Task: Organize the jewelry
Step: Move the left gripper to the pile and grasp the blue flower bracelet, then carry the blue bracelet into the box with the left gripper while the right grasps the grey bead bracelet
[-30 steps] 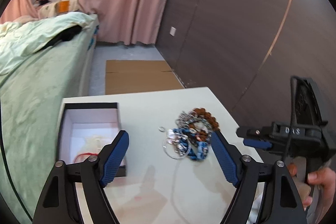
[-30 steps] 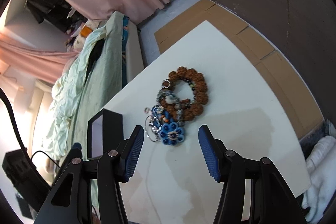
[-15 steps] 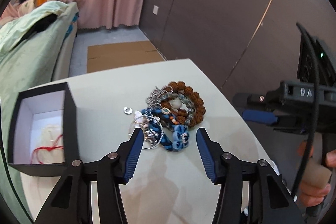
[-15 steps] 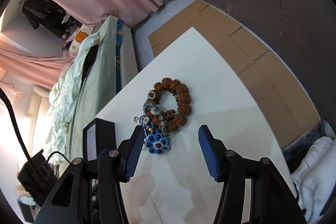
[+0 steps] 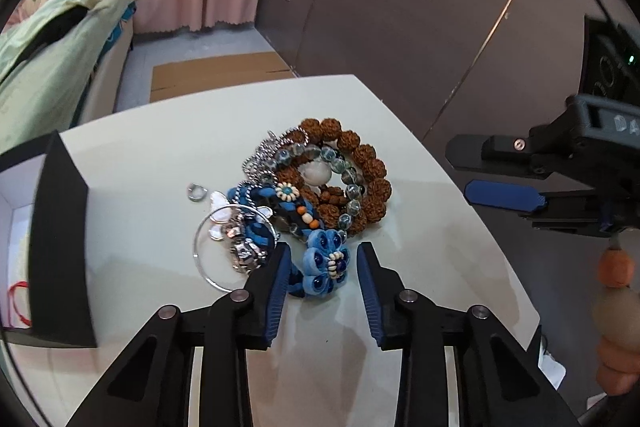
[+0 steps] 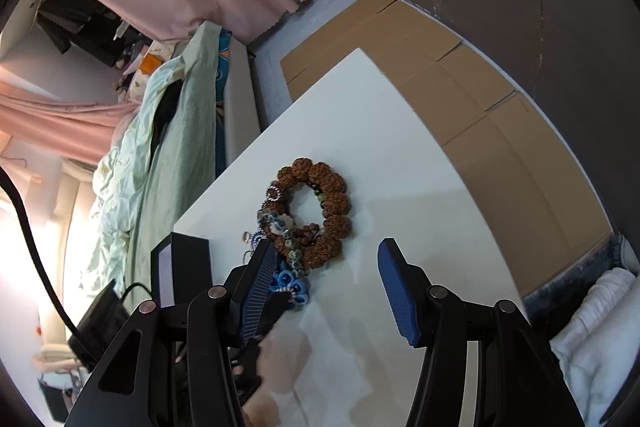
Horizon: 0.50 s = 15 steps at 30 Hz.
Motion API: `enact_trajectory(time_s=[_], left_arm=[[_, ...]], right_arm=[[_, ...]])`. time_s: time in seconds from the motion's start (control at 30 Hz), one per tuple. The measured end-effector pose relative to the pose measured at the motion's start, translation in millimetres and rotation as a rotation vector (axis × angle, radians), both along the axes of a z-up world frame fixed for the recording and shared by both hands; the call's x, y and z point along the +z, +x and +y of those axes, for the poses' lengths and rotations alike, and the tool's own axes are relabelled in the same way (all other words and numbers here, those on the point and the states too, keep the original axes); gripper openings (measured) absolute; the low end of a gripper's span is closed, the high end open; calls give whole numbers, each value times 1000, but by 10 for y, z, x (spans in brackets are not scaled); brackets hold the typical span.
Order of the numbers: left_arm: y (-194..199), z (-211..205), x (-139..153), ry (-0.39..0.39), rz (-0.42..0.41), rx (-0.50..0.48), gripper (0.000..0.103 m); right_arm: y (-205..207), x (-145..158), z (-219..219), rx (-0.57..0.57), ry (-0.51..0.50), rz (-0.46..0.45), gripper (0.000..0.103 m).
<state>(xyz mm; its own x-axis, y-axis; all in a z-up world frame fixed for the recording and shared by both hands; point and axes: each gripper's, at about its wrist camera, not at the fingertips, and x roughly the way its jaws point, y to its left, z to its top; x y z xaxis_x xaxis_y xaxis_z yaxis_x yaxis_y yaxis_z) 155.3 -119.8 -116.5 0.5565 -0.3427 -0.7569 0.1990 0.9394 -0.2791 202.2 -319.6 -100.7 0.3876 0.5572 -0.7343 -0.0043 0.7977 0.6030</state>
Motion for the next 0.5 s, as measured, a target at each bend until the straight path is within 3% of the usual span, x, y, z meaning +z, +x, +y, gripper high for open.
enact_trajectory(time_s=[0.13, 0.5], left_arm=[[20, -19, -34, -12, -3, 11, 18], [-41, 327, 328, -98, -81, 88, 17]], right_arm=[[30, 6, 98, 30, 6, -11, 55], [113, -19, 378, 95, -31, -52, 50]])
